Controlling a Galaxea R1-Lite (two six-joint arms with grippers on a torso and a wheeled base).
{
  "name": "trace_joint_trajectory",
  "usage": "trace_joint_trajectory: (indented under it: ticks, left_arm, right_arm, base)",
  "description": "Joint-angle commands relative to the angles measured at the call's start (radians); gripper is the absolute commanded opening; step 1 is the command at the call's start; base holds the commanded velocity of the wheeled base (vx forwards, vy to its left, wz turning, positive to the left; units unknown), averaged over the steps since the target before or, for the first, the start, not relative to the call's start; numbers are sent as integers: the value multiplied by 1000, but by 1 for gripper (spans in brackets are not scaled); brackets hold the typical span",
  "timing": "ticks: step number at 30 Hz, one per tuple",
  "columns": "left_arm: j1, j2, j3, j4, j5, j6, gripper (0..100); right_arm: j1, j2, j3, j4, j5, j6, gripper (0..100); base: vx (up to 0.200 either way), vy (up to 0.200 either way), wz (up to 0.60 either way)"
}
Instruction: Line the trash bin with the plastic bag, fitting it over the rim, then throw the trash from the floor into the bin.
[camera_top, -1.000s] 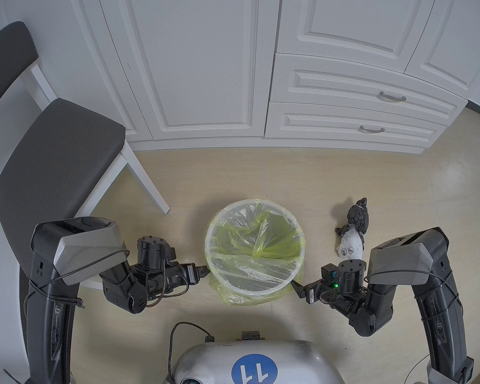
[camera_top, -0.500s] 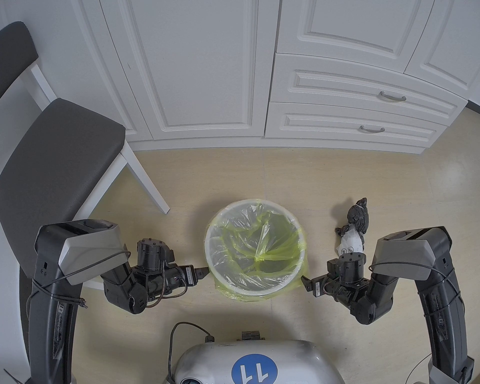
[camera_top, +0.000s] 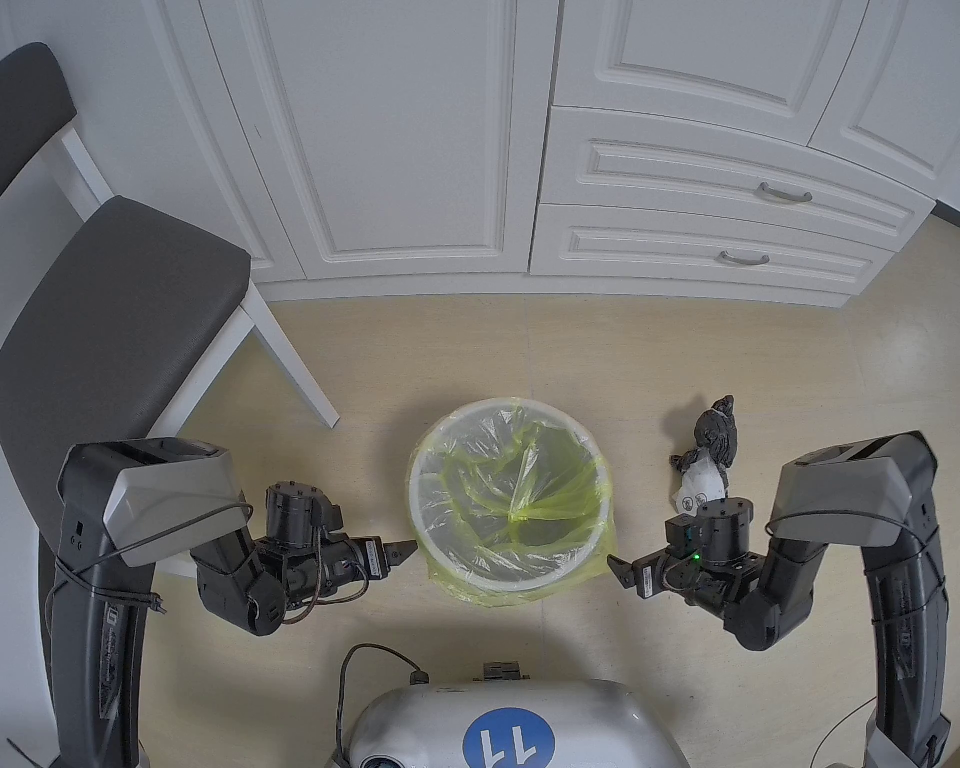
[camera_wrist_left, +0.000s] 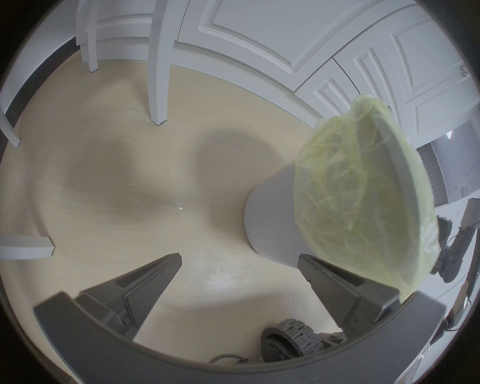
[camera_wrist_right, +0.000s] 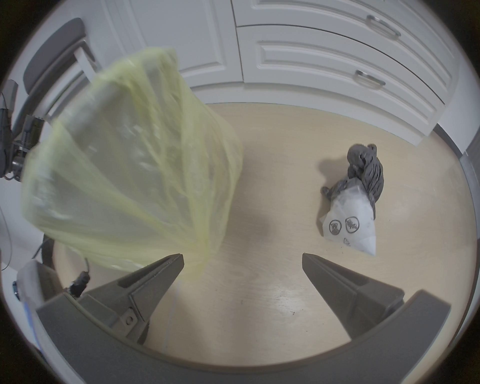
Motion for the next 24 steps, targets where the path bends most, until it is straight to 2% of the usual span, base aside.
trace_joint_trajectory:
  ticks: [1,2,7,11,15,17,19,21,22,23,24]
  left_arm:
    - [-5,-131,146,-18,-1,3,100]
    - [-3,-153,174,-18,-1,4,100]
    - [11,-206,266,-27,-3,38,100]
    - [25,-196,304,-87,-9,50,100]
    - [45,-183,326,-105,-9,126,100]
    - [49,-179,366,-159,-16,179,100]
    - [45,-174,383,-200,-24,190,100]
    - [45,-174,383,-200,-24,190,100]
    - [40,-157,399,-258,-26,198,100]
    - [35,-143,410,-298,-24,208,100]
    - [34,-139,416,-314,-24,212,100]
  right_arm:
    - [-29,-259,180,6,73,-100,100]
    - [-42,-286,195,3,74,-125,100]
    - [-70,-378,241,-2,81,-139,100]
    - [-113,-440,284,-3,90,-168,100]
    - [-127,-458,289,-5,64,-154,100]
    - [-111,-452,263,-8,-18,-94,100]
    - [-88,-443,215,3,-90,-90,100]
    - [-88,-443,215,3,-90,-90,100]
    - [-41,-437,146,23,-177,-94,100]
    - [2,-443,105,61,-225,-96,100]
    - [21,-446,93,86,-235,-96,100]
  base:
    - [0,0,0]
    - [0,0,0]
    - [0,0,0]
    - [0,0,0]
    - [0,0,0]
    - [0,0,0]
    - [0,0,0]
    - [0,0,0]
    - [0,0,0]
    - [0,0,0]
    - [0,0,0]
